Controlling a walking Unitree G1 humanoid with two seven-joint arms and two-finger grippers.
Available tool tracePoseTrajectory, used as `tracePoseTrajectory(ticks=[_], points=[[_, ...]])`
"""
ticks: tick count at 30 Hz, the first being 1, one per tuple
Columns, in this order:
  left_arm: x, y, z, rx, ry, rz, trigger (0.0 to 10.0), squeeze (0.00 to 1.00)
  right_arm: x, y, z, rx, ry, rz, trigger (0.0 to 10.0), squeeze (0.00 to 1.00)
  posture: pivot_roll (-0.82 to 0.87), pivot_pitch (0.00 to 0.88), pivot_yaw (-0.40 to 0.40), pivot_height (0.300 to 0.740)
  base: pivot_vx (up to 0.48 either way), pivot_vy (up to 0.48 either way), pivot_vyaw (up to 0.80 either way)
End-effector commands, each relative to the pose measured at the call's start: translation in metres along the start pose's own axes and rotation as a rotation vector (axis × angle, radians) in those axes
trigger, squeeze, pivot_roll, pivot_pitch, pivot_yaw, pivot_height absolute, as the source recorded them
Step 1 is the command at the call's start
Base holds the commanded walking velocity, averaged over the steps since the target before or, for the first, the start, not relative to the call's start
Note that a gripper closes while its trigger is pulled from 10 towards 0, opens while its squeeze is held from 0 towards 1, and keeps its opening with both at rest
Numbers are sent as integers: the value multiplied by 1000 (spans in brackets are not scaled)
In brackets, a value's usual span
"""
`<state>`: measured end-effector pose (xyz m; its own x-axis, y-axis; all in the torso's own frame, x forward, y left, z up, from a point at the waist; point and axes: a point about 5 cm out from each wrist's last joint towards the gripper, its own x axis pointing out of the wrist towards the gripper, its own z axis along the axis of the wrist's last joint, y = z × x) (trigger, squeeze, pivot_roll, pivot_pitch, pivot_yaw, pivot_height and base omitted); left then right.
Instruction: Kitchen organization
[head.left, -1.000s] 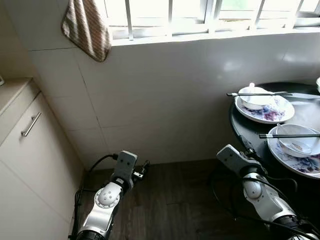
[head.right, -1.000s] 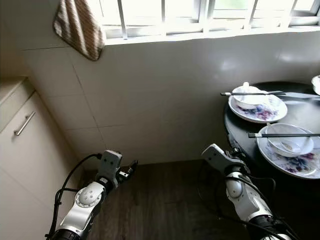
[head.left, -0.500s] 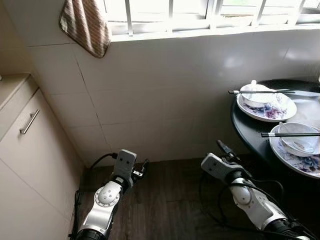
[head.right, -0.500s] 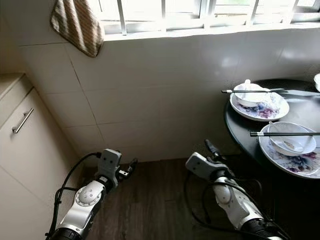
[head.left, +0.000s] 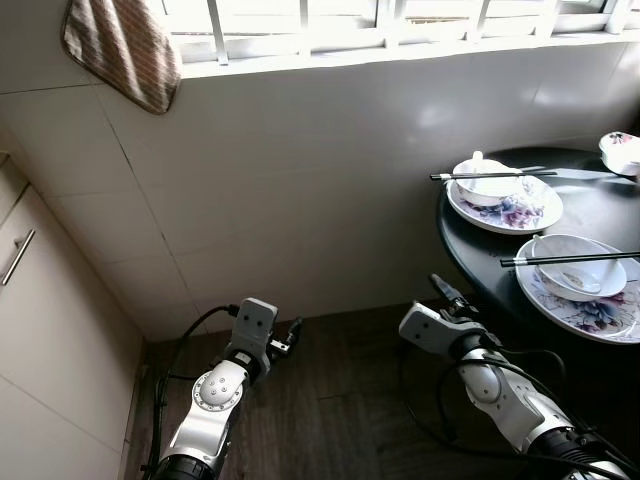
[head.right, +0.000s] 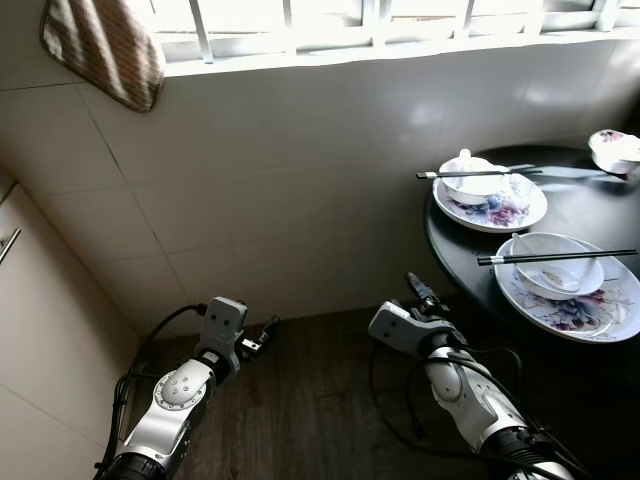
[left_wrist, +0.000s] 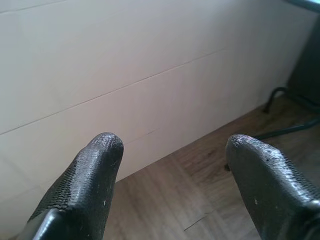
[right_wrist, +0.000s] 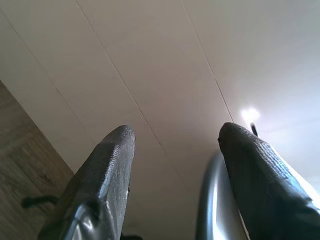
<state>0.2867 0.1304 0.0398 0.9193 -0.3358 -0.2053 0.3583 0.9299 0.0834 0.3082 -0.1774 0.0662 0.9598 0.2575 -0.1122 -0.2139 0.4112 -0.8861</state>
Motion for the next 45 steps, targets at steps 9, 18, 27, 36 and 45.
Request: tracePoseTrajectory(ticks=[9,18,27,36,45], points=[[-1,2,-4,-11,25,5,10000,0,4,-12,-7,-90,-4,1,10000,0,32,0,37,740,0,0,-622],[-1,1,-4,-13,21,9,10000,0,5,-3,10,-6,-105,56,10000,0,36,0,31,740,0,0,-800],[-1,1,-2,-14,10,16,10000,0,-5,27,37,165,-220,169,10000,0,35,0,30,740,0,0,-533],[0,2,-1,-12,6,19,10000,0,-7,27,37,217,-218,183,10000,0,29,0,34,740,89,0,-444],[0,3,-1,-9,5,15,10000,0,-6,28,38,252,-211,188,10000,0,32,0,35,740,62,0,-417]])
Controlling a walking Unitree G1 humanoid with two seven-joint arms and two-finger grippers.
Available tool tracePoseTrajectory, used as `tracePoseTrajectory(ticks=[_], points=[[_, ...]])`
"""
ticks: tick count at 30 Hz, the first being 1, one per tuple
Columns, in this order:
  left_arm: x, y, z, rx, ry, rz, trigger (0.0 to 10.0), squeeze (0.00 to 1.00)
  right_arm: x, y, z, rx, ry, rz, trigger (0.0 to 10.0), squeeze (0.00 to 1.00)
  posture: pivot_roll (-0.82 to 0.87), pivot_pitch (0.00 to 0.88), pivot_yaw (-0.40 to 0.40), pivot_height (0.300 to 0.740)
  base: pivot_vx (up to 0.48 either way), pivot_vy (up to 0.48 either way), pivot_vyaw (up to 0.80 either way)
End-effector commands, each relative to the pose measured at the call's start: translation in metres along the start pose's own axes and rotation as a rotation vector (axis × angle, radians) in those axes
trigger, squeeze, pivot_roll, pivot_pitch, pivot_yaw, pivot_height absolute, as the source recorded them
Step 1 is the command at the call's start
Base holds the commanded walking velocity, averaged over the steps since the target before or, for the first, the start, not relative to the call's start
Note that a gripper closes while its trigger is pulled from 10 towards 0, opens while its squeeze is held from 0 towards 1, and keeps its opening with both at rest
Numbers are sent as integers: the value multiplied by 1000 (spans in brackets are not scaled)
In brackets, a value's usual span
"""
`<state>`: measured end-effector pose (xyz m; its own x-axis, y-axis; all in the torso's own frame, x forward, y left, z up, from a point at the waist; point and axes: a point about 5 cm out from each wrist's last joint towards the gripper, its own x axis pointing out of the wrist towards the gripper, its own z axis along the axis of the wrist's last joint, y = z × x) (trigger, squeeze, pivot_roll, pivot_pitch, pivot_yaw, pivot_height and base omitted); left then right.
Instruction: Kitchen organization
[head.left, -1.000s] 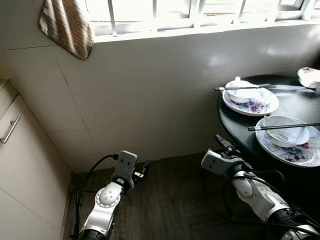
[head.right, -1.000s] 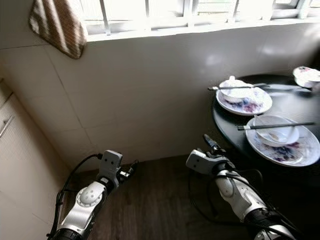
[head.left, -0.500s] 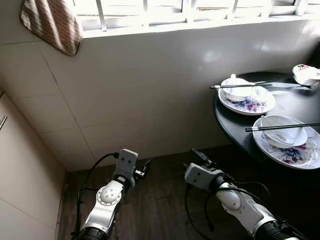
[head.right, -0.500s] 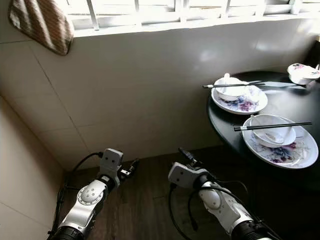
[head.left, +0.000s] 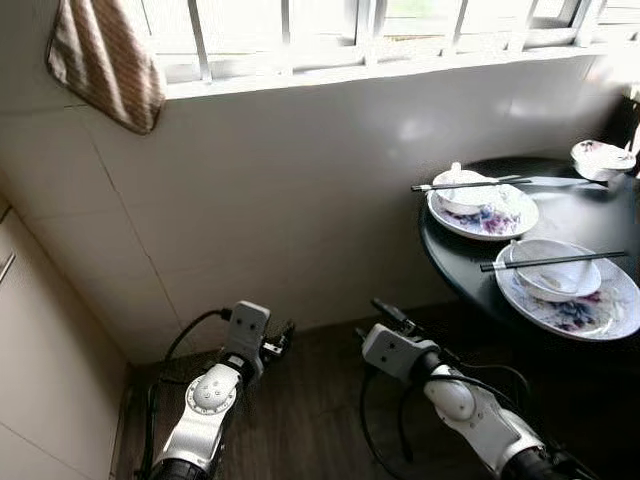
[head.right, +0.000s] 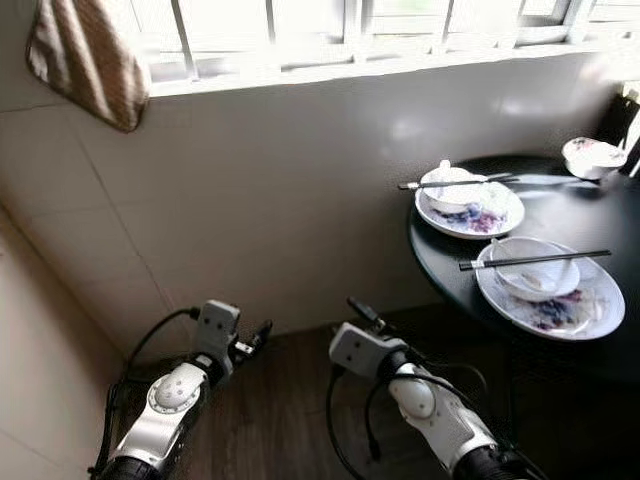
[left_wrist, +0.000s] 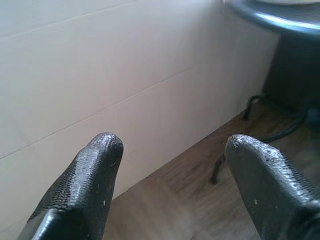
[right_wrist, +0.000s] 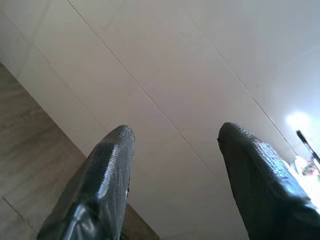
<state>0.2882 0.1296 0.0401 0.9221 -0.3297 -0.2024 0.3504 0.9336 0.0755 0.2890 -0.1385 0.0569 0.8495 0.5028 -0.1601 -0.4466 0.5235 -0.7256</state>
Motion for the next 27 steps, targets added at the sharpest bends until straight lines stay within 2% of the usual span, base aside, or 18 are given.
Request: tracePoseTrajectory(ticks=[1,4,11,16,18,22,27], points=[[-2,3,-2,4,11,9,10000,0,2,1,4,2,-17,-1,10000,0,32,0,35,740,244,0,0],[-2,3,-1,8,7,7,10000,0,2,1,4,5,-16,1,10000,0,33,0,35,740,254,0,0],[-2,2,0,-1,-8,2,10000,0,3,1,4,24,-5,4,10000,0,34,0,34,740,0,0,0],[-2,2,-2,2,6,1,10000,0,4,0,5,36,-9,-4,10000,0,34,0,33,740,0,0,-688],[-2,2,-1,-2,-6,4,10000,0,4,-1,8,30,-39,-11,10000,0,34,0,33,740,386,0,-800],[-1,1,-1,14,2,1,10000,0,4,1,8,-1,-31,-1,10000,0,34,0,33,740,480,0,0],[-2,3,0,0,-6,10,10000,0,4,1,8,3,-34,-2,10000,0,37,0,32,740,0,0,0]])
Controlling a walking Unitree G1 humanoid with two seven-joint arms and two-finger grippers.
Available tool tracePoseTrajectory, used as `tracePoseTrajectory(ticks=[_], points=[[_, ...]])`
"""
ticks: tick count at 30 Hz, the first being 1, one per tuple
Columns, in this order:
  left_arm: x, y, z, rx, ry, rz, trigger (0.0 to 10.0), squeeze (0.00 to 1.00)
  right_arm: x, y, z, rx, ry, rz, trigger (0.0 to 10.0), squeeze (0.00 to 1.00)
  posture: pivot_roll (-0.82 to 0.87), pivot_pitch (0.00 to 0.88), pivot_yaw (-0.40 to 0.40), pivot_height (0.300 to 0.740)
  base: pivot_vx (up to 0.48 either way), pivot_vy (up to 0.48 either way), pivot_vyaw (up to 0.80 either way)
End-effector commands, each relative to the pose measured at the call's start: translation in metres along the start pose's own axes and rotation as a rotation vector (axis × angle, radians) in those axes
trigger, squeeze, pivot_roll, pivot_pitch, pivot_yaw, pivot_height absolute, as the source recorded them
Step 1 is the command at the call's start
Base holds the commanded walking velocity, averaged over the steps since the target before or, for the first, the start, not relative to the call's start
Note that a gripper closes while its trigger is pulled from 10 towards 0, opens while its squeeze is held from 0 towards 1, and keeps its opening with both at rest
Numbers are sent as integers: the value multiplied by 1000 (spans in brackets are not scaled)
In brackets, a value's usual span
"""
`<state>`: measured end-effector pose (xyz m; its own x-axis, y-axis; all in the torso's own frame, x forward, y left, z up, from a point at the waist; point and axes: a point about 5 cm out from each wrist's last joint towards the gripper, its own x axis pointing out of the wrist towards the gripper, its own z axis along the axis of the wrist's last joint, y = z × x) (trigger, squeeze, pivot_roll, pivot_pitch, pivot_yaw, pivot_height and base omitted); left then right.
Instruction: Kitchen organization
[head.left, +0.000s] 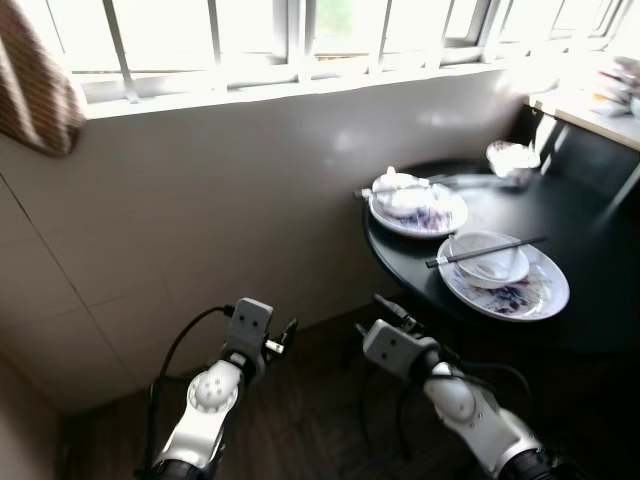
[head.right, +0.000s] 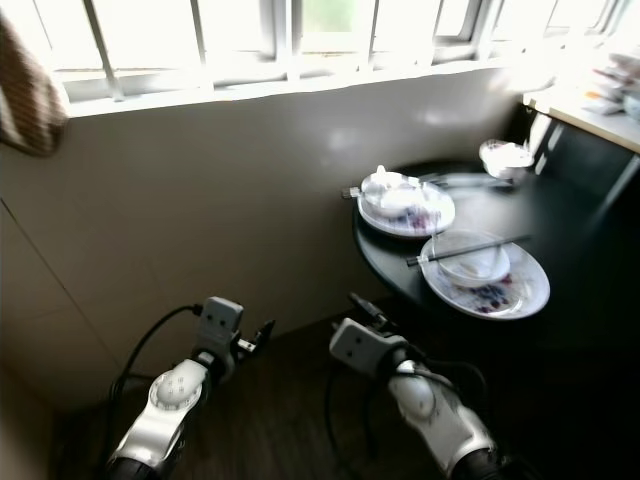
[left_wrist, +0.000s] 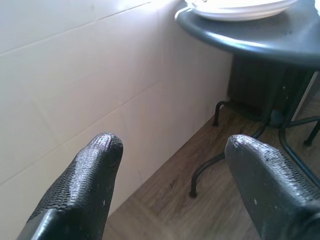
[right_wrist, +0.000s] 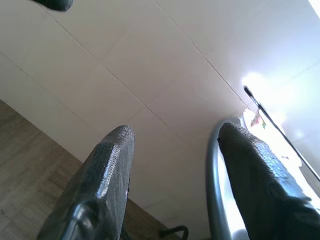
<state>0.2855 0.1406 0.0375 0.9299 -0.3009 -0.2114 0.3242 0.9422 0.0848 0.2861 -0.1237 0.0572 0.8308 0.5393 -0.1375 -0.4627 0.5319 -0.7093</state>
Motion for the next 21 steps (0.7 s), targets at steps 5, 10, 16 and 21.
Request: tracePoseTrajectory(ticks=[5,10,16,21], points=[[3,-7,4,-1,-12,-23,10000,0,-1,-7,-3,-28,9,-10,10000,0,38,0,33,740,0,0,0],[4,-7,3,-5,-9,-24,10000,0,0,-13,-2,-87,-4,-21,10000,0,40,0,33,740,0,0,0],[5,-7,3,-14,-4,-27,10000,0,3,-39,-16,-276,87,-74,10000,0,43,0,33,740,0,0,0],[6,-7,4,-20,-5,-24,10000,0,1,-63,-31,-344,179,-141,10000,0,45,0,31,740,0,0,0]])
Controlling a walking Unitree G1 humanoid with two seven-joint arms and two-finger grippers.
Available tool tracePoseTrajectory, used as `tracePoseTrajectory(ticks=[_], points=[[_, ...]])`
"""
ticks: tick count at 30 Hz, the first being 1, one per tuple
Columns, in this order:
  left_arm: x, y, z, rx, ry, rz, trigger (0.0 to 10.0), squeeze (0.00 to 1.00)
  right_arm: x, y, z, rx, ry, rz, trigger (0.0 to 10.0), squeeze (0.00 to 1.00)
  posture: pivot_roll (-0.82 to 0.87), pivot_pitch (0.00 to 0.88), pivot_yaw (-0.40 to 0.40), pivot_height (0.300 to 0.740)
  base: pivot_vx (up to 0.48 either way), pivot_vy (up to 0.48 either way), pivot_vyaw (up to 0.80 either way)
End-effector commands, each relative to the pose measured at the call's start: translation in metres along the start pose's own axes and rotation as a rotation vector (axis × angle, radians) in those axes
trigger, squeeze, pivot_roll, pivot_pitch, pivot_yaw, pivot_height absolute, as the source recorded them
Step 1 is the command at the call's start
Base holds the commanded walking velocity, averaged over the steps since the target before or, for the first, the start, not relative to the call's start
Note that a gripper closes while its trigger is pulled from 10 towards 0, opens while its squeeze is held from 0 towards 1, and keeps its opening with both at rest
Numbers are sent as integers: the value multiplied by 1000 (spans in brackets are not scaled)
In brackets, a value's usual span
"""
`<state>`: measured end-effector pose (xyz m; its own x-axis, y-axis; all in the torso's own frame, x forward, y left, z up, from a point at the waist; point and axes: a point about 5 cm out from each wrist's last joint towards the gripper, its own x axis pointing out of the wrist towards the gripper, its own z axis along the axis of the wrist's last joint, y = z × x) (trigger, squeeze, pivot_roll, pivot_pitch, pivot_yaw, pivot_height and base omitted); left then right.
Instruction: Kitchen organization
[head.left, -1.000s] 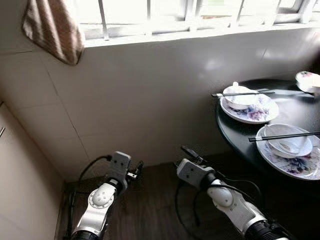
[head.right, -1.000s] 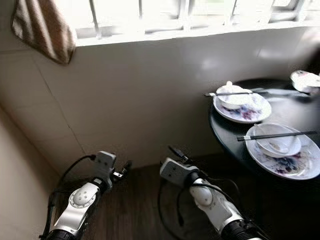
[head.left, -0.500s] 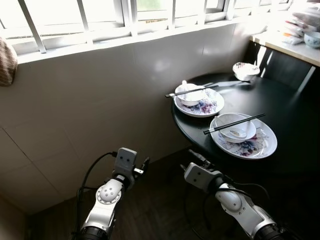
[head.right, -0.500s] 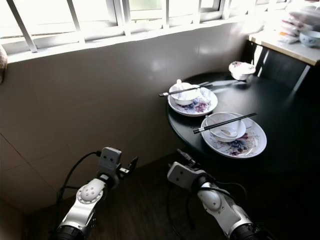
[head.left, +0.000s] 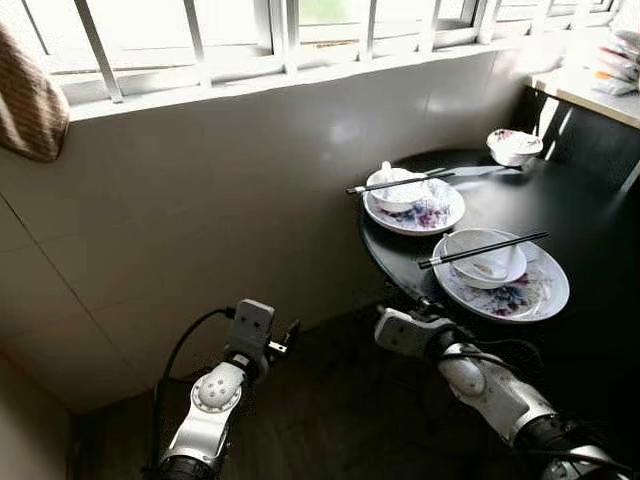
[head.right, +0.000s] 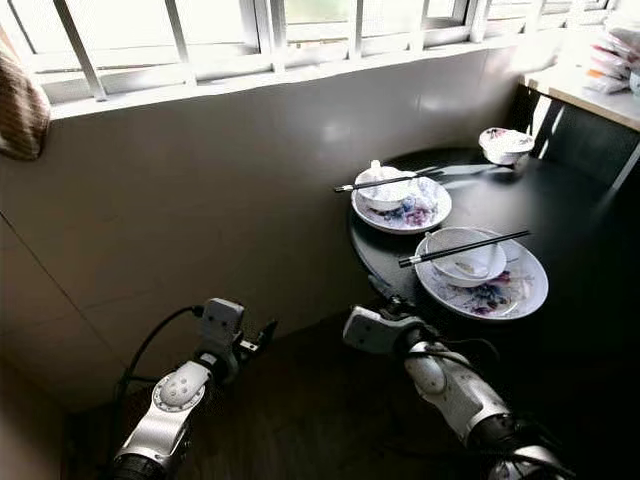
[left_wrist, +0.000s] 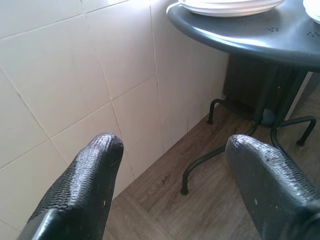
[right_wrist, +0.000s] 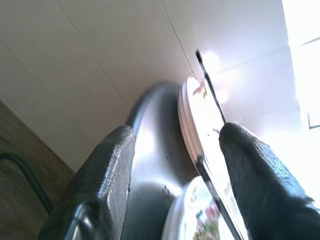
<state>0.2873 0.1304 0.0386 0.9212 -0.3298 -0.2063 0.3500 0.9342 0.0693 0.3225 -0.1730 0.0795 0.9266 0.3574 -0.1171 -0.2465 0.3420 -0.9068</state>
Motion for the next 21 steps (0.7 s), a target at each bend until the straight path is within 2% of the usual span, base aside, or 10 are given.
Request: tracePoseTrajectory(ticks=[1,8,18,21], points=[[1,2,1,-10,2,5,10000,0,2,-4,-6,-26,23,-9,10000,0,45,0,31,740,0,0,0],[3,2,2,-12,1,3,10000,0,9,-10,-13,-86,54,-7,10000,0,46,0,32,740,0,0,0],[5,1,3,-15,-4,4,10000,0,20,-32,-18,-158,72,-21,10000,0,56,0,24,740,0,0,0],[5,1,4,-17,-6,6,10000,0,23,-34,-14,-130,54,-23,10000,0,60,0,19,740,0,0,0]])
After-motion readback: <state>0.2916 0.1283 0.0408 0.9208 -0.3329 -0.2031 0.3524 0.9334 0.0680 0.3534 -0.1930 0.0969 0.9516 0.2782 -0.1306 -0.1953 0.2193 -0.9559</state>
